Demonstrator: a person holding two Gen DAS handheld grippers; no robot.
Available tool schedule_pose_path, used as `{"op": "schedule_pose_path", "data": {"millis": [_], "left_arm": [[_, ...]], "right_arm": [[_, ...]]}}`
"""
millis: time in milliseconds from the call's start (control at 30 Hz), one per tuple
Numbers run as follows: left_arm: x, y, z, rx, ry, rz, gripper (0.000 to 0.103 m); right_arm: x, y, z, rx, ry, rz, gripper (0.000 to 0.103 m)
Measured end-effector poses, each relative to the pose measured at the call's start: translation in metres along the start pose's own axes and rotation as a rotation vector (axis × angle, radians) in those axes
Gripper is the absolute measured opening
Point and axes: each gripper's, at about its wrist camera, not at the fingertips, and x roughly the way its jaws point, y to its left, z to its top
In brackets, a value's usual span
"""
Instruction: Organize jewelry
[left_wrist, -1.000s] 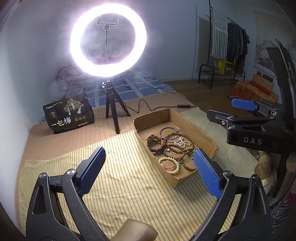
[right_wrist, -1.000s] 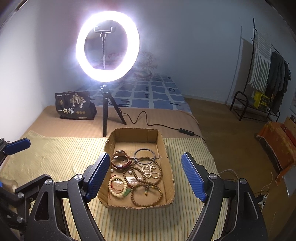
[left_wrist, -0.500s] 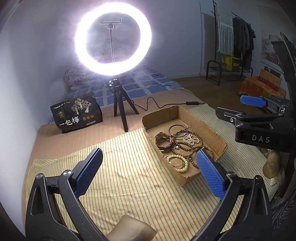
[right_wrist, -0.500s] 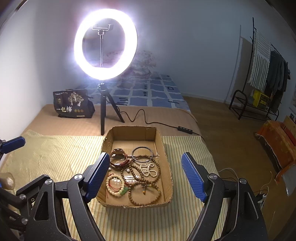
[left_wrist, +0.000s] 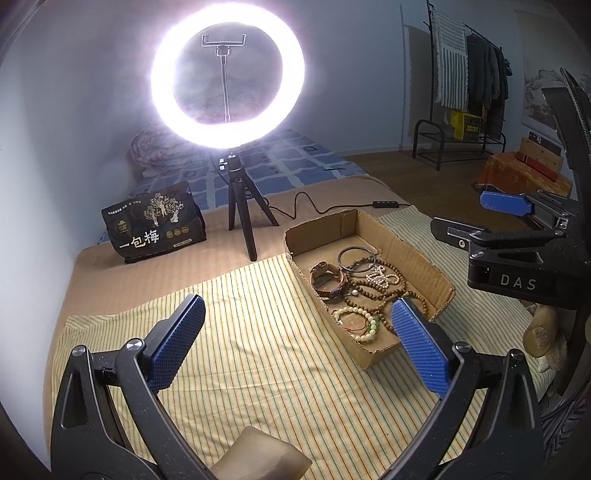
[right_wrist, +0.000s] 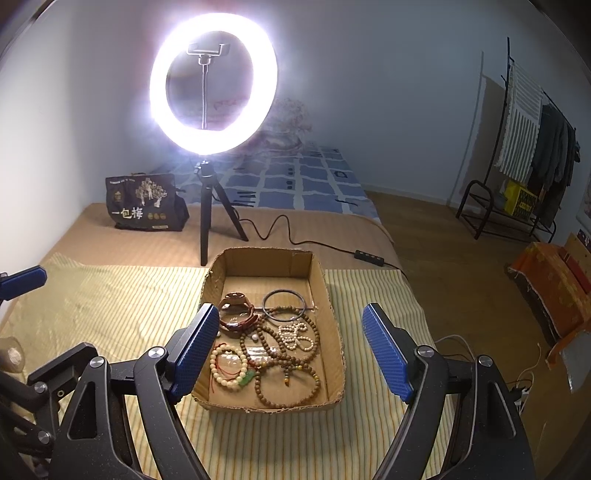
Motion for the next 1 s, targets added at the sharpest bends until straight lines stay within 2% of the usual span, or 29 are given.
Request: {"op": "schedule_pose_path", "data": {"millis": [1000], "left_arm": [[0.0008, -0.0034, -0.0081, -0.029, 0.034, -0.023, 0.103]], "right_arm": [[0.0038, 0.0016, -0.0036, -0.019, 0.016, -0.002, 0.08]]}}
